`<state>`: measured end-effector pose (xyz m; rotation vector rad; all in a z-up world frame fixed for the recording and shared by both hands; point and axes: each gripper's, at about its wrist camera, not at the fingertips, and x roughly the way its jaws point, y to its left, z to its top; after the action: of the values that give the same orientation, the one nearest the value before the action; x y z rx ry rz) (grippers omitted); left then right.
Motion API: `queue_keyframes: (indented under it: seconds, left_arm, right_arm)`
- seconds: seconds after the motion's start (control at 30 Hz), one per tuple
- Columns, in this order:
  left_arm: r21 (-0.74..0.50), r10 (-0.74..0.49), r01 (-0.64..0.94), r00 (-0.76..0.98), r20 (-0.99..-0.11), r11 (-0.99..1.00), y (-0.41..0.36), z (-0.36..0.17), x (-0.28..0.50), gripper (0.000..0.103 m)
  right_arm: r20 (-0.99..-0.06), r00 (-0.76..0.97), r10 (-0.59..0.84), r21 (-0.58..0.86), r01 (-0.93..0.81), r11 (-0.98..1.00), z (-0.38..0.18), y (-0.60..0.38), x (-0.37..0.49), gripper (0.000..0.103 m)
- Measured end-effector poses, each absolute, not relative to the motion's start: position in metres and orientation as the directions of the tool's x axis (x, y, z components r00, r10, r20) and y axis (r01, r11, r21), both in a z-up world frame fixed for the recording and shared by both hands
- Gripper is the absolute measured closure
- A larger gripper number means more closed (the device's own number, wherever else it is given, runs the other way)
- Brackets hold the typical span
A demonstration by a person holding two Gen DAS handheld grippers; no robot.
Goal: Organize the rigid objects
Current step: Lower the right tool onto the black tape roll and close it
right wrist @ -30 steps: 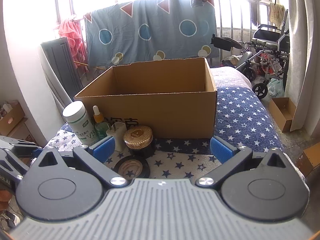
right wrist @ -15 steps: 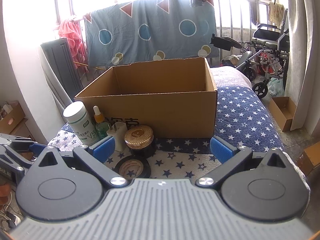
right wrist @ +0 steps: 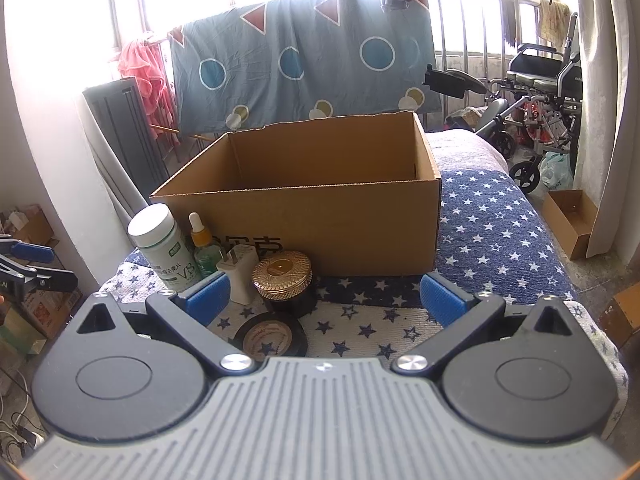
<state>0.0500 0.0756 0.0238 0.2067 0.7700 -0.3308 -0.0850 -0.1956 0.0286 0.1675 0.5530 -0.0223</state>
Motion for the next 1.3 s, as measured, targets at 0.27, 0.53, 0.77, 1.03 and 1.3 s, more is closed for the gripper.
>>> queue_keyframes:
  seconds: [0.27,0.53,0.77,1.03,1.3]
  left_arm:
    - [0.228,-0.072,0.323,0.703,-0.707,0.919,0.11,0.028,0.057,0.0]
    - [0.174,-0.21,0.46,0.667,-0.714,0.871,0.061,0.003,0.049,0.0]
    - [0.07,-0.463,0.707,0.531,-0.71,0.703,-0.036,-0.014,0.029,0.0]
    - [0.069,-0.483,0.771,0.463,-0.744,0.633,-0.097,-0.043,0.027,0.012]
    - [0.075,-0.441,0.736,0.481,-0.758,0.673,-0.107,-0.058,0.04,0.028]
  right_arm:
    - [-0.528,0.849,0.027,0.159,0.068,0.985,0.025,-0.197,-0.078,0.001]
    - [-0.551,0.833,0.054,0.176,0.053,0.983,0.015,-0.195,-0.067,0.001]
    - [-0.571,0.813,0.115,0.24,0.031,0.97,0.009,-0.208,-0.058,0.001]
    - [-0.617,0.751,0.235,0.364,0.007,0.932,-0.006,-0.218,-0.044,0.009]
    - [-0.691,0.669,0.276,0.365,-0.007,0.931,-0.026,-0.204,-0.026,0.047]
